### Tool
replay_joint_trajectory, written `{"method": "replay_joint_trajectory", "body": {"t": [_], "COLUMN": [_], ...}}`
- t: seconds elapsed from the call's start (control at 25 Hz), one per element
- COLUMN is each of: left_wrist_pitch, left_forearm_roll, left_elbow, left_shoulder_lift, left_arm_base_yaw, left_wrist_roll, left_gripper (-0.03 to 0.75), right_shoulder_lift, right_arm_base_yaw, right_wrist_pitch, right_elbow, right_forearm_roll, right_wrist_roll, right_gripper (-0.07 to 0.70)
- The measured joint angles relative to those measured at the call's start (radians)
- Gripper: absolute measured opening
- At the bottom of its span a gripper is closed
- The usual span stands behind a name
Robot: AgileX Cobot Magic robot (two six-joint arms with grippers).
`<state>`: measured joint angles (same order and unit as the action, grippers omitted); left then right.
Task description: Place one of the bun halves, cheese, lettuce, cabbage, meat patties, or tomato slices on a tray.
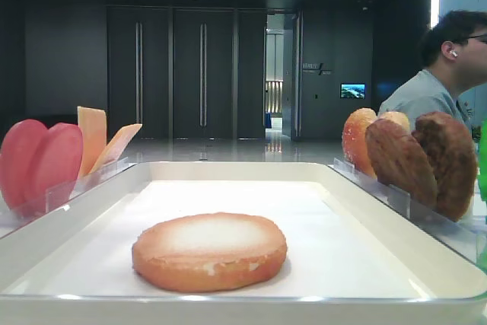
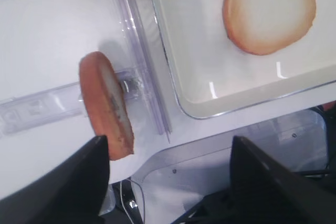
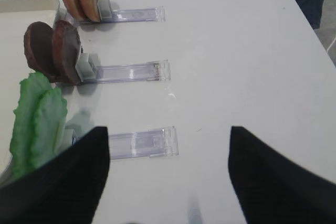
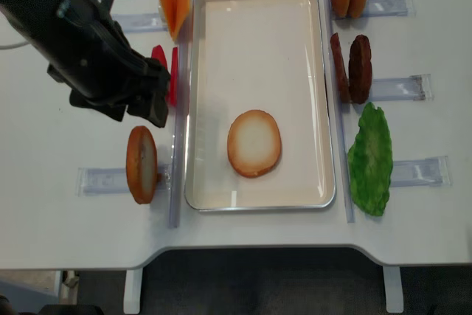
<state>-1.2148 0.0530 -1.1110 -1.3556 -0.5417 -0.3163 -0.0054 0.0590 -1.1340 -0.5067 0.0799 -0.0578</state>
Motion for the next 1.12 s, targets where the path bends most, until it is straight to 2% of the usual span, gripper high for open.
{"method": "replay_joint_trajectory", "body": {"t": [0.24, 0.36, 0.48, 0.64, 0.92, 1.0, 1.12], "left_wrist_pitch": [-0.005, -0.007, -0.007, -0.012, -0.023, -0.023, -0.026], "left_forearm_roll": [-0.053, -0.082, -0.096, -0.105, -0.111, -0.121, -0.117], "left_elbow": [-0.001, -0.001, -0.001, -0.001, 0.012, 0.022, 0.033], "left_shoulder_lift": [0.024, 0.042, 0.078, 0.144, 0.261, 0.288, 0.325], "left_arm_base_yaw": [0.000, 0.027, 0.105, 0.247, 0.566, 0.619, 0.644], "left_wrist_roll": [-0.007, -0.007, 0.024, 0.106, 0.273, 0.291, 0.298], "left_gripper": [0.544, 0.533, 0.512, 0.504, 0.498, 0.497, 0.496], "right_shoulder_lift": [0.000, 0.000, 0.000, 0.000, 0.000, 0.000, 0.000], "right_arm_base_yaw": [0.000, 0.000, 0.000, 0.000, 0.000, 0.000, 0.000], "right_wrist_pitch": [0.000, 0.000, 0.000, 0.000, 0.000, 0.000, 0.000], "right_elbow": [0.000, 0.000, 0.000, 0.000, 0.000, 0.000, 0.000], "right_forearm_roll": [0.000, 0.000, 0.000, 0.000, 0.000, 0.000, 0.000], "right_wrist_roll": [0.000, 0.000, 0.000, 0.000, 0.000, 0.000, 0.000], "right_gripper": [0.470, 0.470, 0.469, 0.469, 0.469, 0.469, 0.469]}}
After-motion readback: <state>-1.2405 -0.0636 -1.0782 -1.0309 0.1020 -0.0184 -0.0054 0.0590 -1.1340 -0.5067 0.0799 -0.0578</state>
